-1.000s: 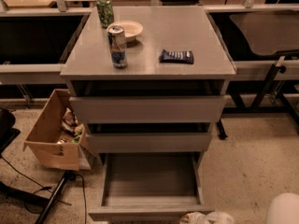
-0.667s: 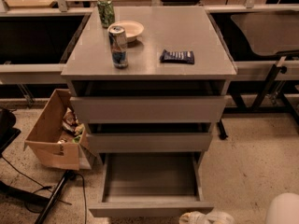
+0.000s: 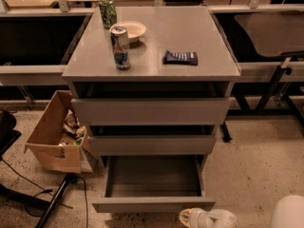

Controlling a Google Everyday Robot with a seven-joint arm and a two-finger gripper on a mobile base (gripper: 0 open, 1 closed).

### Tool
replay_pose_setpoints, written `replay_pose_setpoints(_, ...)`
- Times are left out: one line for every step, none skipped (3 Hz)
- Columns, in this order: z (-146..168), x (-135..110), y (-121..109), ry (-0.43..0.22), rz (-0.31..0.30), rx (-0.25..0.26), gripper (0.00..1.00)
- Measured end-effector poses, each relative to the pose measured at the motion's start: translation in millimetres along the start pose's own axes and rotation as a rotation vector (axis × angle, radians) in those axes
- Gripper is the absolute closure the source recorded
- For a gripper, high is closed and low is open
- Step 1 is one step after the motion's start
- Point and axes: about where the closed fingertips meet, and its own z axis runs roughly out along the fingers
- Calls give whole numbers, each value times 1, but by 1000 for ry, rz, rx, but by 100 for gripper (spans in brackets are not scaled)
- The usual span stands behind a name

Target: Close bottom drawer

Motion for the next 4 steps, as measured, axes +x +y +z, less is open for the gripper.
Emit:
replay_pose_setpoints(8,9,-16,-10,-9,34,100)
replay_pose_setpoints(15,18,-37,-17,-6,64,100)
replay_pose_setpoints(24,22,-64,-32,-19,70,100)
replay_pose_setpoints(24,22,-66,-33,-20,70,100)
